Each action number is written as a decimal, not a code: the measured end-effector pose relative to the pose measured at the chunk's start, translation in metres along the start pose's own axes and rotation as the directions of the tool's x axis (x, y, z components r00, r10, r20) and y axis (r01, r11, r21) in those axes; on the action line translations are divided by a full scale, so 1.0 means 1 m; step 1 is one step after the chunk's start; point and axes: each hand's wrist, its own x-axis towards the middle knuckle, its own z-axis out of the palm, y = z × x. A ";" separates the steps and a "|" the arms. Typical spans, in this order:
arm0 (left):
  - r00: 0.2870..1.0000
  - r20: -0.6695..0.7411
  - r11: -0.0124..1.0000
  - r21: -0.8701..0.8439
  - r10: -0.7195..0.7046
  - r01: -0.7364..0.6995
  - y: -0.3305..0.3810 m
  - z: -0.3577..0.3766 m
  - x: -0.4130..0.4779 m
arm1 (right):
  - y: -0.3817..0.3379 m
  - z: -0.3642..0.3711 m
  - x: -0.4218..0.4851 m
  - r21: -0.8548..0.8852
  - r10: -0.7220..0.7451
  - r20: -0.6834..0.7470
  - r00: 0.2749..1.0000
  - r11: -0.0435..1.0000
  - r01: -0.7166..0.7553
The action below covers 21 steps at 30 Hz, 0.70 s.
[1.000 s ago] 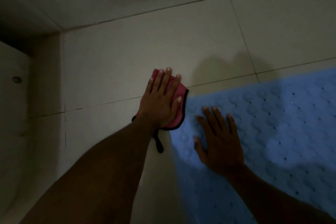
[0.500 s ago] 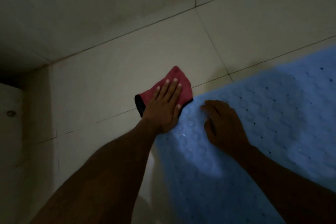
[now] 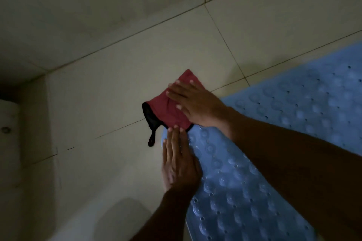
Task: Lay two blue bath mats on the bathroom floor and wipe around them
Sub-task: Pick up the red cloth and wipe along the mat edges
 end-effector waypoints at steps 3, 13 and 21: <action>0.996 0.029 0.996 -0.033 0.081 -0.080 0.002 -0.007 0.017 | 0.028 -0.001 -0.012 -0.087 -0.018 -0.029 0.999 0.996 0.015; 0.929 0.113 0.936 -0.038 0.351 -0.349 0.085 0.018 0.087 | 0.139 -0.051 -0.094 -0.086 0.217 -0.069 0.974 0.971 -0.222; 0.859 0.207 0.869 0.067 0.469 -0.490 0.104 0.023 0.109 | 0.162 -0.074 -0.121 -0.038 0.325 -0.153 0.933 0.942 -0.334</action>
